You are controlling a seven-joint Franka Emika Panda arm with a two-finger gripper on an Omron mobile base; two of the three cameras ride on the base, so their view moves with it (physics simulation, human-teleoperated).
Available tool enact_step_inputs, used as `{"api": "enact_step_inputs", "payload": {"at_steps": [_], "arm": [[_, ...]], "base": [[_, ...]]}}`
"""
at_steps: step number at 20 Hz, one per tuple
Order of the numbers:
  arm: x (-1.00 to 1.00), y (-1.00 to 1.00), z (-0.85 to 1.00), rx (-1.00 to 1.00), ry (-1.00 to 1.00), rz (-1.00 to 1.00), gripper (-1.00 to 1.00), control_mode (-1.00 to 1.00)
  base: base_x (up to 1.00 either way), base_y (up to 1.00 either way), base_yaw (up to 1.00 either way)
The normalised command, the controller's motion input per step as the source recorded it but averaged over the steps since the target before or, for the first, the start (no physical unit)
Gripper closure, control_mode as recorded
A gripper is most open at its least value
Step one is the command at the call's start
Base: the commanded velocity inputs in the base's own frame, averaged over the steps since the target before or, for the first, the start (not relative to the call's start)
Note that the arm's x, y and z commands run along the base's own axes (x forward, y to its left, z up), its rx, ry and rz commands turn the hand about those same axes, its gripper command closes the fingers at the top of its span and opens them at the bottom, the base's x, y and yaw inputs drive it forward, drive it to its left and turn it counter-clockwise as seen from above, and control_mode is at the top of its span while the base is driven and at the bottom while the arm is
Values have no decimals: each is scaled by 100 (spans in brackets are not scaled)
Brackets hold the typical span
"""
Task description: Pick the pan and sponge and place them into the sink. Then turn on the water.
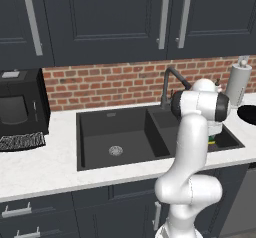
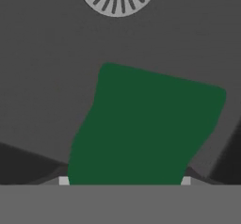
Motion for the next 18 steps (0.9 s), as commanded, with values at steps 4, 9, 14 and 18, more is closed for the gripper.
{"api": "enact_step_inputs", "payload": {"at_steps": [4,9,14,18], "arm": [[19,-1,-33,0,-2,0,100,-100],[21,-2,-31,0,-2,0,100,-100],[25,-5,-25,-1,0,0,100,-100],[27,-7,-23,-1,0,-1,100,-100]], "base": [[0,0,0],[0,0,0],[0,0,0],[0,0,0]]}}
